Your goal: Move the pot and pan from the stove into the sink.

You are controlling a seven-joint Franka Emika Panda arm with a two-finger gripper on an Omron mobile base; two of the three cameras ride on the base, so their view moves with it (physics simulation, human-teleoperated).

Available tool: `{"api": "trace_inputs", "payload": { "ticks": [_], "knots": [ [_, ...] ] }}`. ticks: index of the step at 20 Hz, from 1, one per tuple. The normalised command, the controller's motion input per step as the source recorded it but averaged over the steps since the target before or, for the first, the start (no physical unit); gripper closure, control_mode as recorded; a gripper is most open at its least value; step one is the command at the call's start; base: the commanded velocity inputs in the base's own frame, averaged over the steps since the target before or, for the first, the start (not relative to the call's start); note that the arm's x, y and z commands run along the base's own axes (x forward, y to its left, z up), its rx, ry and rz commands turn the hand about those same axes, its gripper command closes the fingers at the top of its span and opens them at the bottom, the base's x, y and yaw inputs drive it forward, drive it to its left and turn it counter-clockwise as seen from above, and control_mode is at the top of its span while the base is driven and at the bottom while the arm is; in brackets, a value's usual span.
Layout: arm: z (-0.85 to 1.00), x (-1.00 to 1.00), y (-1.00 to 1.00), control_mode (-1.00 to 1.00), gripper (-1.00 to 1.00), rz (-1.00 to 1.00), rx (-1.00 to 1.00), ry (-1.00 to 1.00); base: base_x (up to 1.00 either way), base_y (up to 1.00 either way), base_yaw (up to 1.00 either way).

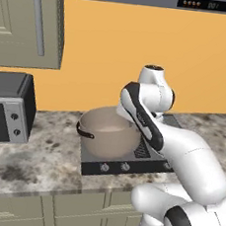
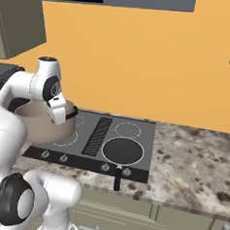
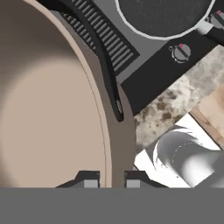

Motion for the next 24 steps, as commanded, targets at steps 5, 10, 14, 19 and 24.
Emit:
{"api": "trace_inputs", "payload": {
  "ticks": [5, 10, 14, 19, 24],
  "knots": [
    [0.27, -0.73, -0.09, -1.00, 1.00, 0.23, 0.04, -0.03, 0.00, 0.00, 0.00],
    [0.00, -0.63, -0.09, -1.00, 1.00, 0.21, 0.19, -0.09, 0.00, 0.00, 0.00],
    [0.02, -0.52, -0.05, -1.00, 1.00, 0.15, 0.12, -0.23, 0.00, 0.00, 0.00],
    [0.00, -0.01, 0.00, -1.00, 1.00, 0.00, 0.00, -0.01, 0.00, 0.00, 0.00],
    [0.00, -0.13, -0.03, 1.00, 1.00, 0.00, 0.00, -0.01, -0.12, -0.02, 0.00]
  ]
}}
